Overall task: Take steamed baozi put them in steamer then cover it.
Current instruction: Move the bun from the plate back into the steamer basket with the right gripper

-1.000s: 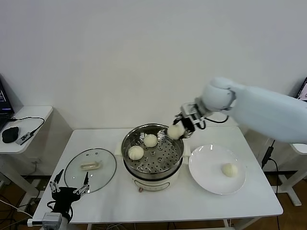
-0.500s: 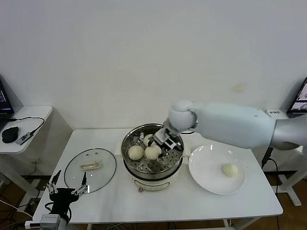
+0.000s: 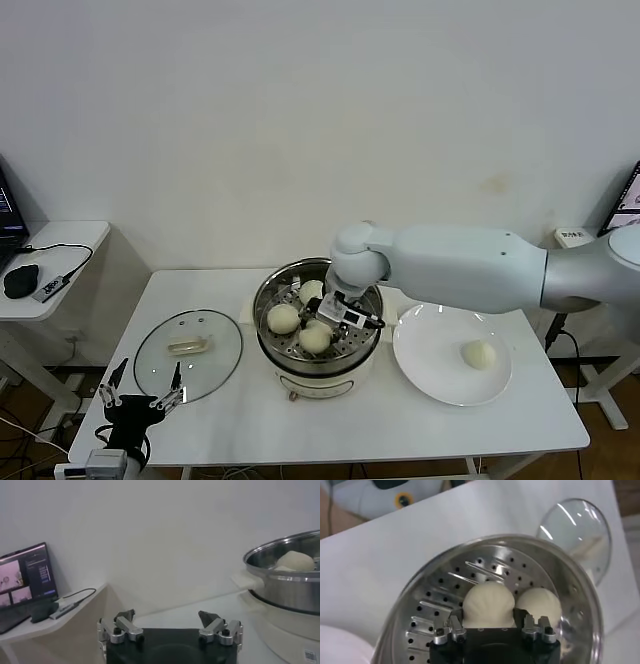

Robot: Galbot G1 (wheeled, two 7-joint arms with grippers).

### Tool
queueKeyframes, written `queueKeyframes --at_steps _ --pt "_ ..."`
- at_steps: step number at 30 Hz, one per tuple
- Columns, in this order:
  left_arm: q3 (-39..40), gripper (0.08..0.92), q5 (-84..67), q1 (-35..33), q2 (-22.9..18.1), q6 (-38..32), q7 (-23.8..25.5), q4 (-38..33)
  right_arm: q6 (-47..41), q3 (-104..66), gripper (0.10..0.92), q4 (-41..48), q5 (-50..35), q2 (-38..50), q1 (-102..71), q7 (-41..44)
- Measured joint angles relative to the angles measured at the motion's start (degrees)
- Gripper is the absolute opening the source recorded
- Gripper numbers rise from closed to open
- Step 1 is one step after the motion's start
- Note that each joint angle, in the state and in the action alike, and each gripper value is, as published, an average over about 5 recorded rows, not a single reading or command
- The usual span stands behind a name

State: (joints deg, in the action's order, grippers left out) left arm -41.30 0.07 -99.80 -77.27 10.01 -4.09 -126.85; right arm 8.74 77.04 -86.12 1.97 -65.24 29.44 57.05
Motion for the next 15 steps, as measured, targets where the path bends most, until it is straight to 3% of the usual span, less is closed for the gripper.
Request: queueKeyframes --at_steps 7,15 --pt "0.1 0.823 0.0 0.1 0.0 0.0 0.0 0.1 1.5 0.1 0.648 -0.6 0.9 0.1 0.1 0.6" --pt "0.1 0.823 0.0 0.2 0.1 0.0 0.0 0.1 2.0 -0.9 0.813 -0.6 1.3 1.1 1.5 0.4"
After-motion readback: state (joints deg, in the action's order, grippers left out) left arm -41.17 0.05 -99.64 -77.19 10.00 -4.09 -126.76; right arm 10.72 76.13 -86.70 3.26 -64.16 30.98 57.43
